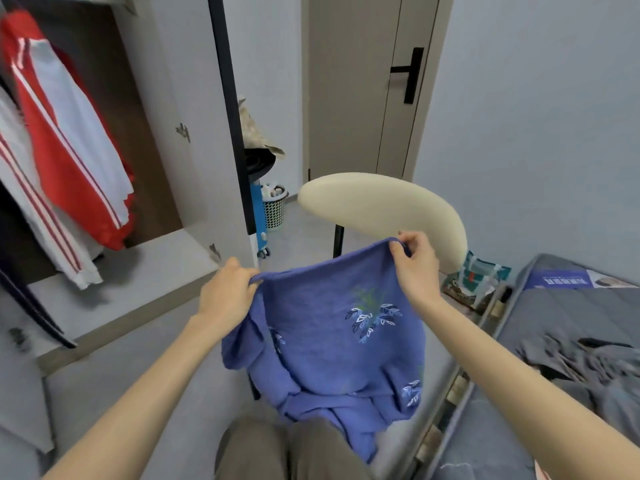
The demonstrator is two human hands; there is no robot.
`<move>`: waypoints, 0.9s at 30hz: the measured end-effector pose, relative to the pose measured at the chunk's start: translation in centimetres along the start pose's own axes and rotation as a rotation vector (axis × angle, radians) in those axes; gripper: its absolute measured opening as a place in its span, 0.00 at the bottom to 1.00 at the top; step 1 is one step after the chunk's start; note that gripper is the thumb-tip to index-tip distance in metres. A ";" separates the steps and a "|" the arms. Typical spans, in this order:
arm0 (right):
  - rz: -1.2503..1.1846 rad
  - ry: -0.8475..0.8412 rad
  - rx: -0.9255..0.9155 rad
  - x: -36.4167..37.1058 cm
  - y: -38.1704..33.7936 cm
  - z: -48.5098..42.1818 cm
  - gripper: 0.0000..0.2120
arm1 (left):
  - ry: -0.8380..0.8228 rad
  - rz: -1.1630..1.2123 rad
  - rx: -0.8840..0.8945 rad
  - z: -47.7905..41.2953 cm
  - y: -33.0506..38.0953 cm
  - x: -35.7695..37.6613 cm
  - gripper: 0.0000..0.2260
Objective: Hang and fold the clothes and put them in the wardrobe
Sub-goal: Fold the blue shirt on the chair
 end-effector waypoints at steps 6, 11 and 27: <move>0.039 -0.031 0.181 6.0 6.8 -5.2 0.01 | -0.151 0.183 -0.194 -7.2 -1.1 5.6 0.12; 0.101 -0.126 0.135 9.6 10.3 -8.0 0.04 | -0.228 0.682 -0.358 -11.2 -1.3 10.3 0.23; 0.295 -1.002 0.284 10.2 18.2 13.7 0.08 | -0.734 0.011 0.178 5.7 2.3 23.2 0.22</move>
Point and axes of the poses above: each hand's wrist, its own z-axis away from the middle knuckle, its own x-axis out of the palm, y = z × x, the point moved 9 cm from there along -z, towards the middle knuckle, and after that the axes turned 10 degrees about -x, right-handed, at the moved point
